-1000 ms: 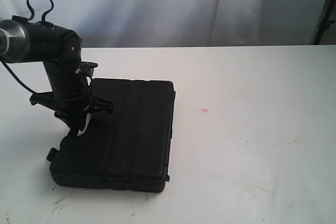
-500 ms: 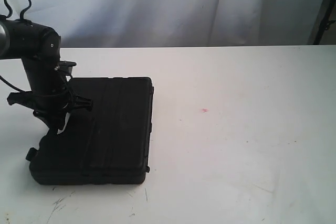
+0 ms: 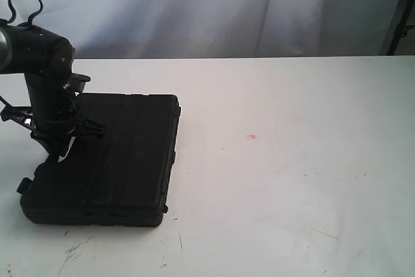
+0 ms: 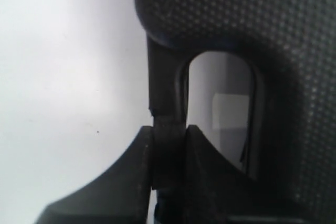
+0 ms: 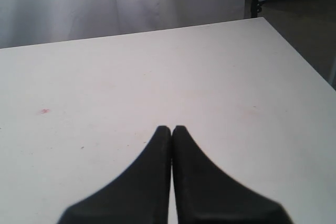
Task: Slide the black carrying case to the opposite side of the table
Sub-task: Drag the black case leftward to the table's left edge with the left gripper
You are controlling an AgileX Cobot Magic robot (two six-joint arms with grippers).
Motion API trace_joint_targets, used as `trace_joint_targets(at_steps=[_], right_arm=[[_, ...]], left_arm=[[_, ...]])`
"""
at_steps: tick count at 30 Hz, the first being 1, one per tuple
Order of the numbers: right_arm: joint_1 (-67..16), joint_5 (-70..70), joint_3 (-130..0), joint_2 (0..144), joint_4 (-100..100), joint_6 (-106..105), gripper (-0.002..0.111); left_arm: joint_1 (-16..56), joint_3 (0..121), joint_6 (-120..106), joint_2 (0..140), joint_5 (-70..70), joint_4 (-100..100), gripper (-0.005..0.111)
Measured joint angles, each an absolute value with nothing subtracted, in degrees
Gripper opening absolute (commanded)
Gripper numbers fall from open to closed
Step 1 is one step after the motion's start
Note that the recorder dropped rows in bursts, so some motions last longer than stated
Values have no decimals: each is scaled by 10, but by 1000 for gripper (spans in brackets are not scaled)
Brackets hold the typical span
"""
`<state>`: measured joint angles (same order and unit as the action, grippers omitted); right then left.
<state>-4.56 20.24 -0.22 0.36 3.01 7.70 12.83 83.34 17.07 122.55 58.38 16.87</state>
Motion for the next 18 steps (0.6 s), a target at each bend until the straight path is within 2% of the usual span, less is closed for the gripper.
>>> trace_joint_targets(at_steps=[12, 18], right_arm=[[-46, 202, -2, 4, 30, 77, 0], [-46, 202, -2, 4, 30, 77, 0]], left_arm=[[128, 833, 171, 1225, 594, 190, 0], [97, 833, 159, 1225, 608, 161, 0]])
